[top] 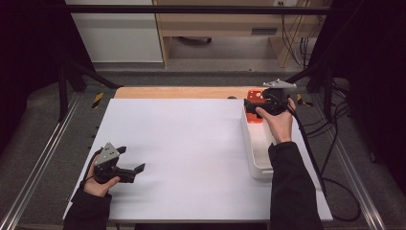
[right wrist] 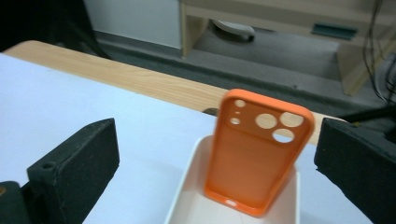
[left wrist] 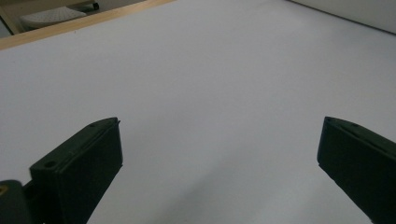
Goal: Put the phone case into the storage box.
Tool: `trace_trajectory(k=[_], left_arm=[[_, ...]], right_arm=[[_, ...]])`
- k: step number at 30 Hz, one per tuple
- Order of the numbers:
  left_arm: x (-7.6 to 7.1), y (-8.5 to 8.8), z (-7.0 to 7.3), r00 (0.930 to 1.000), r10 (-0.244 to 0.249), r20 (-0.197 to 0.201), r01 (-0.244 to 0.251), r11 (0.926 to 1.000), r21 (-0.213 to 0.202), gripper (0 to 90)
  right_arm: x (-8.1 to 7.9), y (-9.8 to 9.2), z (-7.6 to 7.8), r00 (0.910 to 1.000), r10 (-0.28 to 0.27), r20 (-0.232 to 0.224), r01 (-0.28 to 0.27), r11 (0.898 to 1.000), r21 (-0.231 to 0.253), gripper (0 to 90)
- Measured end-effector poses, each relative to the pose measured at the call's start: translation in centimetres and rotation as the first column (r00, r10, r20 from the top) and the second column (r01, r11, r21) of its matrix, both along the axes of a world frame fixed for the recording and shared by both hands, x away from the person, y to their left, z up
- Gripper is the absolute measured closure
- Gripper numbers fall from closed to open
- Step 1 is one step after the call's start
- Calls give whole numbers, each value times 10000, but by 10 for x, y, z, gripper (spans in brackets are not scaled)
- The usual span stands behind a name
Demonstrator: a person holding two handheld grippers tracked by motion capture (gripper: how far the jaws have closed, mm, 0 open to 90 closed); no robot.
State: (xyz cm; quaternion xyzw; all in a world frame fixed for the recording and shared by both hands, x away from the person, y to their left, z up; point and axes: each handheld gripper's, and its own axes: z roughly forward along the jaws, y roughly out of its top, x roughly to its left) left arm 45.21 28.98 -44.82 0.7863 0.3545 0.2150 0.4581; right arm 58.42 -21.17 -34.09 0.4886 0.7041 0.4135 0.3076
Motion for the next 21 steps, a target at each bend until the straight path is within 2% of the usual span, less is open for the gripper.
trace_trajectory(k=[4, 8, 13, 21], left_arm=[[0, 0, 1, 10000, -22, -5, 22, 10000, -33, 0], [-1, -1, 1, 10000, -51, -7, 51, 10000, -33, 0], [-1, -1, 2, 10000, -70, 34, 71, 10000, -68, 0], [-1, -1, 2, 10000, -93, -23, 93, 9999, -91, 0]], right_arm=[[-19, 2, 2, 9968, 758, 257, -761, 9971, 99, 5], [-36, 2, 3, 9884, 1457, 428, -1470, 9887, 292, 5], [-59, 1, 0, 9722, 2246, 658, -2277, 9728, 432, 5], [-92, -5, -4, 9400, 3243, 1061, -3318, 9412, 629, 4]])
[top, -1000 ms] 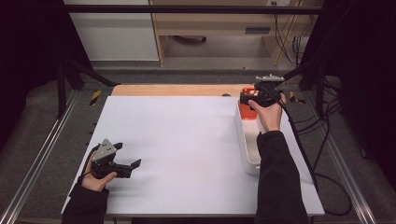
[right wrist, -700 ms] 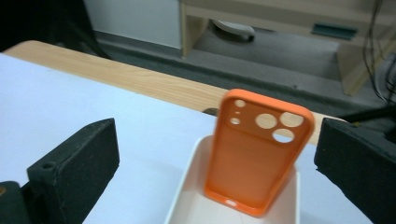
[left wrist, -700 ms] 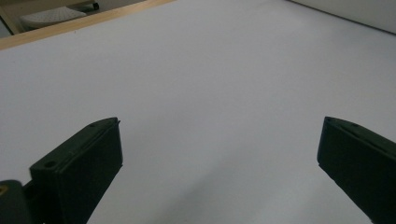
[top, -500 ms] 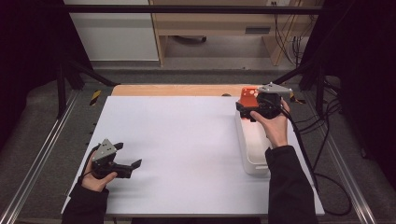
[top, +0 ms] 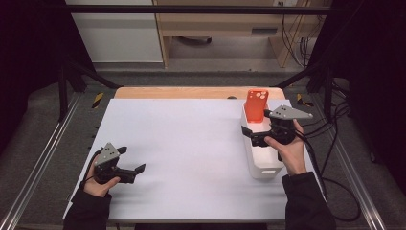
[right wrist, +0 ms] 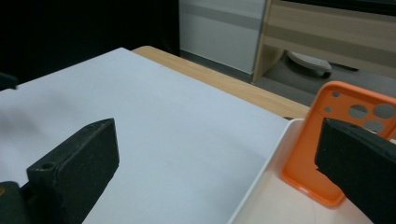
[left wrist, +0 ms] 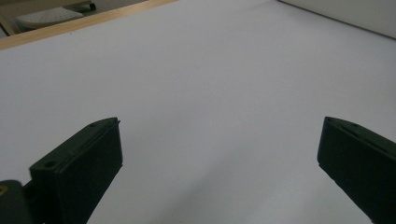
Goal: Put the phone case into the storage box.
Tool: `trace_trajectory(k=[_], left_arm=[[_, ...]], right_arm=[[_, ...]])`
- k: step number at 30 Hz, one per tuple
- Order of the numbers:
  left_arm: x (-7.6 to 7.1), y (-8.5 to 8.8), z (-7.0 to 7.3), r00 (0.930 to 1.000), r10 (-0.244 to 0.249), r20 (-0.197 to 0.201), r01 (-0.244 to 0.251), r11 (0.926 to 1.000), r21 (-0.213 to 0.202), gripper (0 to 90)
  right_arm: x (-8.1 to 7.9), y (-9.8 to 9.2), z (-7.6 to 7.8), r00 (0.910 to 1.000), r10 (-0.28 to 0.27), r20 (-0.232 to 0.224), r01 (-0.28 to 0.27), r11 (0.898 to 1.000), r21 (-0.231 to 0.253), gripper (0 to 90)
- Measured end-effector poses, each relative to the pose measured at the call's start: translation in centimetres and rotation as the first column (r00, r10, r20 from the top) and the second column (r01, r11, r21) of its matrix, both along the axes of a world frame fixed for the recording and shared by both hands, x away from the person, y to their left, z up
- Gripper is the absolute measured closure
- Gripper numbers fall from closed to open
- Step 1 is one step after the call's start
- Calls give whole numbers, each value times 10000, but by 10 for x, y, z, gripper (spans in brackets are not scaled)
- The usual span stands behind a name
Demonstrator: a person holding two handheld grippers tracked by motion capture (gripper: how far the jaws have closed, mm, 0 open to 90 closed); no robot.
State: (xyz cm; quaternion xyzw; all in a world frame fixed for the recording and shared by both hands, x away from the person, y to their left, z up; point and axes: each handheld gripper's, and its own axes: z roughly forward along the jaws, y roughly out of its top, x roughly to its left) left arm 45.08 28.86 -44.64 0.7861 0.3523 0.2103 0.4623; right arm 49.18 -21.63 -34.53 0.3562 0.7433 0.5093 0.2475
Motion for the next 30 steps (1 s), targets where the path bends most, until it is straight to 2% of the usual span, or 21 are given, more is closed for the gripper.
trace_trajectory(k=[6, 13, 19, 24, 30], left_arm=[[-1, 0, 2, 10000, -49, 76, 50, 9999, -138, 0], [-2, 0, 3, 9998, -142, 140, 146, 9994, -311, 0], [-3, -1, 4, 9995, -227, 207, 235, 9991, -366, 0], [-4, -1, 5, 9993, -257, 265, 267, 9989, -378, 0], [-5, -2, 5, 9991, -308, 280, 318, 9988, -378, 0]], right_arm=[[-21, -8, -10, 9987, 480, 170, -485, 9985, 266, 4], [-36, -23, -34, 9968, 743, 284, -752, 9967, 320, 4], [-48, -41, -50, 9970, 723, 270, -739, 9950, 666, 4], [-58, -57, -62, 9981, 559, 244, -574, 9963, 636, 5], [-63, -72, -73, 9988, 418, 245, -435, 9961, 761, 4]])
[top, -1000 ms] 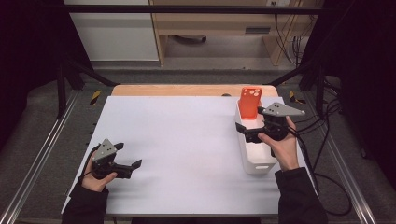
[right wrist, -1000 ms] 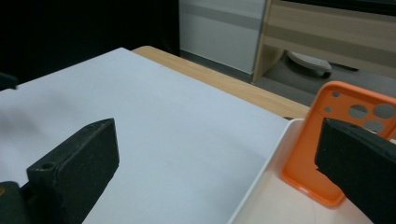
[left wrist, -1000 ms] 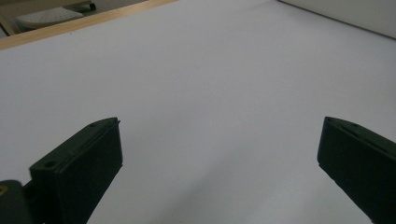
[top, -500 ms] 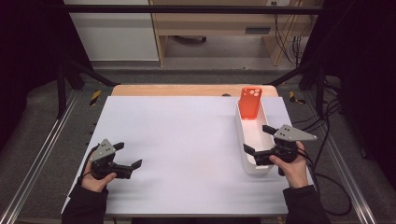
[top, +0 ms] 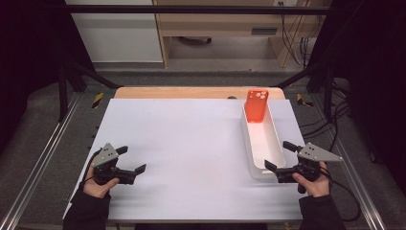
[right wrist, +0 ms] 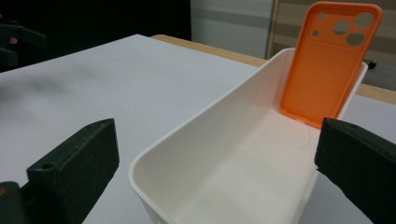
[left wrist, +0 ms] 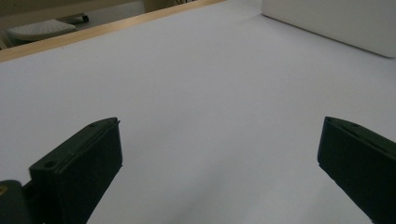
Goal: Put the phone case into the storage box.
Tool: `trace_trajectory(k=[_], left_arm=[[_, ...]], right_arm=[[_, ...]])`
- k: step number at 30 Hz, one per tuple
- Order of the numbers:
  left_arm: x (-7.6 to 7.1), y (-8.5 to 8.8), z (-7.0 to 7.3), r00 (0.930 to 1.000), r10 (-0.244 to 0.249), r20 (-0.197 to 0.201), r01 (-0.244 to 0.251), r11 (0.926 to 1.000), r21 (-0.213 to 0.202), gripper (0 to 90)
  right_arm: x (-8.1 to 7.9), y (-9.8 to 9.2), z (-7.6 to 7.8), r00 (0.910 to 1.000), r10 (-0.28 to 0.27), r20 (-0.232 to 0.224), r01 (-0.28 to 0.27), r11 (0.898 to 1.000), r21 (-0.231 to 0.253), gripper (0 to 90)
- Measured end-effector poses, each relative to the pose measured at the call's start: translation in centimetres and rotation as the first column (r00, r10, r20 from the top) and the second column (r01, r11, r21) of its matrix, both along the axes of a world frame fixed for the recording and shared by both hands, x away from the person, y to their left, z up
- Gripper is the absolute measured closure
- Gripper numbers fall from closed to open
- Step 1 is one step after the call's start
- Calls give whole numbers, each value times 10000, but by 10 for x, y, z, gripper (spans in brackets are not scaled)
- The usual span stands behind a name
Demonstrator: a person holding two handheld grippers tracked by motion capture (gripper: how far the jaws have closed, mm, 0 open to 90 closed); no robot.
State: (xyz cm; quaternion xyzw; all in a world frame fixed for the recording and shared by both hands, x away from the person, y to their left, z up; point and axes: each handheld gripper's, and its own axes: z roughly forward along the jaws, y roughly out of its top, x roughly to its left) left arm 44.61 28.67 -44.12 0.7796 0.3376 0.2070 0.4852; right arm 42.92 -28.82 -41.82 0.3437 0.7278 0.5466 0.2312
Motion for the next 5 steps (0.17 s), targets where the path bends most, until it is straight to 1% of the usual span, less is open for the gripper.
trace_trajectory(k=[1, 2, 5], left_arm=[[0, 0, 0, 10000, -8, -1, 8, 10000, -13, 0], [0, 0, 0, 10000, -9, -5, 9, 10000, -13, 0], [0, 0, 0, 10000, -19, 3, 19, 10000, -7, 0]], right_arm=[[0, -2, -1, 10000, -95, 24, 95, 10000, -19, 4], [0, -3, -2, 9999, -143, -52, 143, 9999, -5, 4], [1, -5, -5, 9998, -186, -79, 186, 9998, -9, 4]])
